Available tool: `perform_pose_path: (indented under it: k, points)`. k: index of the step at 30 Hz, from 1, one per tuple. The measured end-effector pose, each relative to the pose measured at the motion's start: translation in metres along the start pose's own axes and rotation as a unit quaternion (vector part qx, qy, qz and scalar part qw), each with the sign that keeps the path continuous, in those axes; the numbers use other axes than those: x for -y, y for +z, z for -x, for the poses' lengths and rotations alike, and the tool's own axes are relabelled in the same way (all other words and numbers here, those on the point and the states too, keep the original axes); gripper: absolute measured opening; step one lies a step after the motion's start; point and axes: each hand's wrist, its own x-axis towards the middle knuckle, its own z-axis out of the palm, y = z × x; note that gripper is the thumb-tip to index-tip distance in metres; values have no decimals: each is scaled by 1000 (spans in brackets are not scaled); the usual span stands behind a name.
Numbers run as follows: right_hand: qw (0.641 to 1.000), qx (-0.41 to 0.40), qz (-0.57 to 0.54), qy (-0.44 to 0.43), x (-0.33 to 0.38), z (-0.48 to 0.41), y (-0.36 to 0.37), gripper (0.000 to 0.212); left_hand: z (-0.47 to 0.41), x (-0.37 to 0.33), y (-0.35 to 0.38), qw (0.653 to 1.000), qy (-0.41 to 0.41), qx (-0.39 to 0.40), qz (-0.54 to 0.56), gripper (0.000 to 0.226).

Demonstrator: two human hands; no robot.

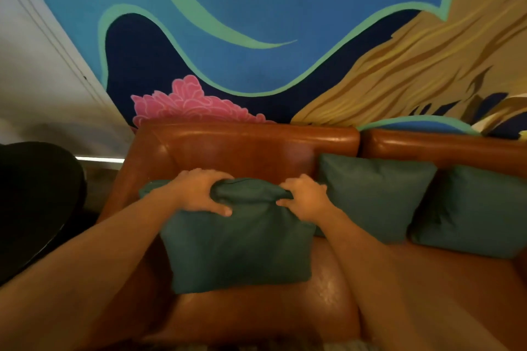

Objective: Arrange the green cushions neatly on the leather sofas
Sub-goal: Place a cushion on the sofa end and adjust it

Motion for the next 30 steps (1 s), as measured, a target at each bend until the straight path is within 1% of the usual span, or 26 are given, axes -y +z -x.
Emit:
perform_pose_path:
  k: [1, 2, 3, 5, 7, 9, 11, 13, 15, 18, 22, 26, 30]
  points:
    - [1000, -6, -26, 5, -6, -1, 8, 27, 4, 14, -2, 999, -18, 23, -33, 123]
    - [999, -12, -48, 5, -16, -6, 13, 22, 2, 25, -2, 996, -42, 46, -58, 130]
    - [998, -15, -65, 0, -24, -10, 18, 19, 2, 35, -1, 994, -67, 59, -65, 126]
    - [996, -13, -85, -16, -40, -22, 22, 17, -7, 46, 6, 993, -90, 53, -57, 100]
    - [991, -11, -131, -12, -54, -37, 21, 16, -23, 45, 9, 994, -92, 5, -53, 83]
    - [988, -1, -153, 9, -66, -54, 16, 24, -39, 41, 6, 992, -107, -48, -50, 83]
    - [996, 0, -75, 46, -76, -73, 10, 45, -50, 35, 4, 983, -150, -83, -71, 90]
    - [998, 2, 5, 67, -79, -90, 2, 67, -54, 27, 6, 971, -209, -96, -63, 94]
    - [997, 15, 48, 50, -73, -102, -8, 77, -55, 16, 10, 968, -226, -101, -44, 94]
    - [997, 28, 66, -9, -65, -116, -16, 75, -51, -1, 17, 964, -241, -112, -8, 91]
    - [996, 65, 42, -51, -45, -119, -17, 72, -41, -27, 29, 947, -275, -151, 65, 91]
    - [993, 80, 22, -83, -22, -105, -5, 73, -26, -52, 41, 934, -299, -162, 112, 97]
    - [990, 106, 15, -94, -3, -80, 11, 72, 1, -72, 59, 927, -313, -163, 128, 97]
